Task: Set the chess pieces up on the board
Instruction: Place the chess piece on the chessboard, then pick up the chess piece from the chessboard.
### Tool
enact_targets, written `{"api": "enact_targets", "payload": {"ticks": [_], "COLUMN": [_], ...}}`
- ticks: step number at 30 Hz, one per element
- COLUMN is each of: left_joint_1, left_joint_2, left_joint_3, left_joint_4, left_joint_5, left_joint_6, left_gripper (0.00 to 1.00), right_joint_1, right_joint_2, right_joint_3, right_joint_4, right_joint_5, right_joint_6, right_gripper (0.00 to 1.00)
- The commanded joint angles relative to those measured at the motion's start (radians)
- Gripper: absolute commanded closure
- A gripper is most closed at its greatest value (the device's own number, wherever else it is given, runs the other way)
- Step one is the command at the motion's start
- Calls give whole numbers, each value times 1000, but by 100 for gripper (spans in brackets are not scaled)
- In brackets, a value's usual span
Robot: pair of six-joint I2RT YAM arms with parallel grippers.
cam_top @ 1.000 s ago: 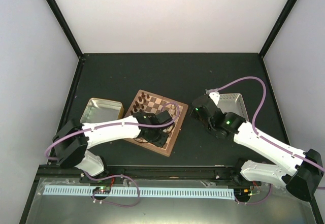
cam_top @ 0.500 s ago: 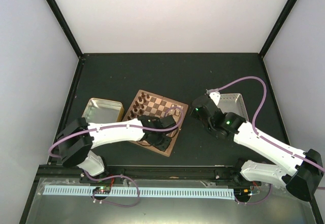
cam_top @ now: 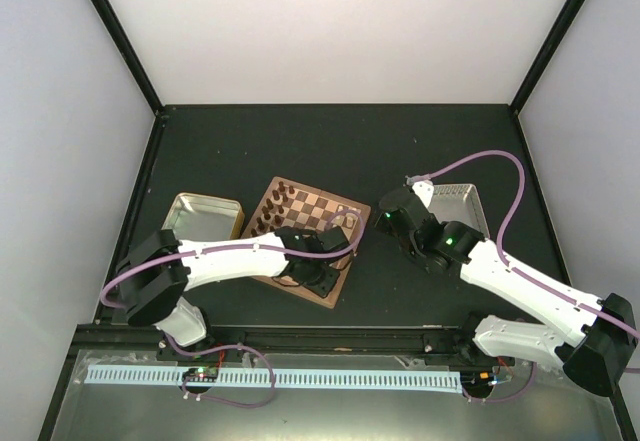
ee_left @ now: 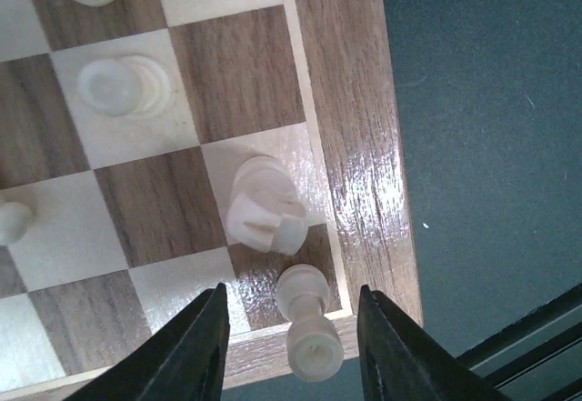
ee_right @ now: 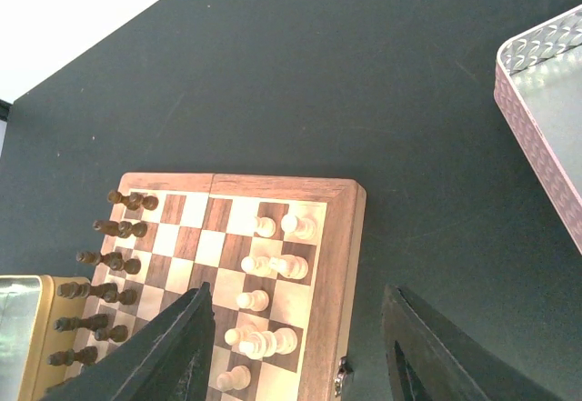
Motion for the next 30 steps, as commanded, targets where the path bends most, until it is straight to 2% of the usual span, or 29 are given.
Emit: {"api": "enact_targets", "payload": {"ticks": [1, 6, 10, 15, 19, 26, 30], "left_joint_1": [-1, 36, 99, 215, 289, 337, 338], "left_joint_2": [-71, -162, -230, -286, -345, -303, -238], "left_joint_3": [23, -11, -69, -158, -237, -282, -262], "left_joint_4": [-19, -32, -15, 46, 134, 220, 232], "left_joint_5": [-45, -121, -147, -151, -99, -40, -59], "left_joint_6": [-4, -41, -61, -68, -59, -10, 18], "left_gripper": [57, 56, 59, 65, 66, 66, 64], "right_joint_1": [-1, -1, -1, -2, 8, 39, 40], "right_joint_2": [-9, -31, -17, 58, 186, 331, 391], "right_joint_3": [13, -8, -11, 34, 134, 195, 224], "right_joint_4": [6, 16, 50, 152, 126, 112, 98], "right_joint_5": [17, 27, -1, -169, -288, -375, -438], "right_joint_6": [-1, 7, -38, -247, -359, -373, -368], "right_gripper": [49, 49, 49, 51, 52, 53, 56]}}
